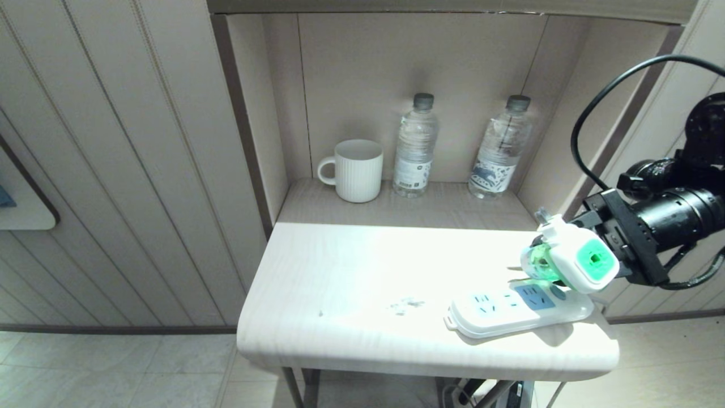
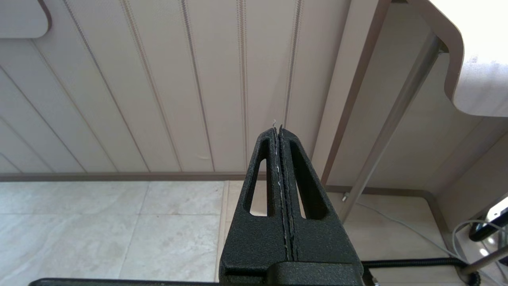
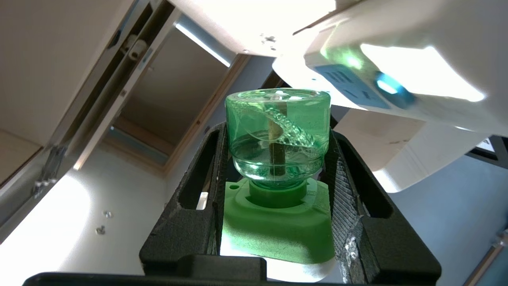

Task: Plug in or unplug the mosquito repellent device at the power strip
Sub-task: Pick up the mosquito repellent liquid

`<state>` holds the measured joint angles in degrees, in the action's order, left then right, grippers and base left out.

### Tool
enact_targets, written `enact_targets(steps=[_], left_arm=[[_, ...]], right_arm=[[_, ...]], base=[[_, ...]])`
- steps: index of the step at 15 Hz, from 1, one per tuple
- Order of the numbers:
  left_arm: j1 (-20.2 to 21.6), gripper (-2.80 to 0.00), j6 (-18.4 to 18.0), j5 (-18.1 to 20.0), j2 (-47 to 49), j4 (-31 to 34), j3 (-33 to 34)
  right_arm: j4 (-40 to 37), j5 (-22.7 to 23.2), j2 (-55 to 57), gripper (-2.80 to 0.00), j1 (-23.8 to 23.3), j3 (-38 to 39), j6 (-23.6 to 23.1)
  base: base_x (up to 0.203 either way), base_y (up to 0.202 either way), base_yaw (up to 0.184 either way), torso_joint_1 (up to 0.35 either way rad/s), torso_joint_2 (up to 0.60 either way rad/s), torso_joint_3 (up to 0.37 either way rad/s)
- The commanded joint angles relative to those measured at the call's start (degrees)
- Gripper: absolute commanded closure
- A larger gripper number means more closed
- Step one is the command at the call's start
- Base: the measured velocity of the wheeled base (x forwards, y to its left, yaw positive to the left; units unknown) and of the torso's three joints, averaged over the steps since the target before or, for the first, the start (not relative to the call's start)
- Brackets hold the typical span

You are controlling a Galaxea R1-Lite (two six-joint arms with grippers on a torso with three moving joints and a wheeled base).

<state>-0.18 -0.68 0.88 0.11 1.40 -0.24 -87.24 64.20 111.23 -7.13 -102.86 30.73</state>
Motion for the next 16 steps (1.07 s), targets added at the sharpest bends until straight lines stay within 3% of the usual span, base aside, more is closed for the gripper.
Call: enact_targets(steps=[1, 8, 14, 16], left_arm=[[0.0, 0.00, 0.0, 0.0, 0.0, 0.0, 0.0], [0.0, 0.00, 0.0, 0.0, 0.0, 0.0, 0.0], [0.0, 0.00, 0.0, 0.0, 0.0, 0.0, 0.0], [0.0, 0.00, 0.0, 0.0, 0.0, 0.0, 0.0]], right_arm=[[-2.7, 1.2, 0.7, 0.00, -0.3, -0.4, -1.9], [-2.7, 1.0, -1.2, 0.00, -1.2, 1.5, -18.3], [-2.7, -1.4, -3.9, 0.00, -0.9, 1.9, -17.7], [-2.7, -2.6, -5.1, 0.00, -0.9, 1.1, -13.3]], base=[[0.000, 0.000, 0.000, 0.000, 0.00, 0.000], [0.000, 0.000, 0.000, 0.000, 0.00, 0.000], [0.000, 0.000, 0.000, 0.000, 0.00, 0.000], [0.000, 0.000, 0.000, 0.000, 0.00, 0.000]])
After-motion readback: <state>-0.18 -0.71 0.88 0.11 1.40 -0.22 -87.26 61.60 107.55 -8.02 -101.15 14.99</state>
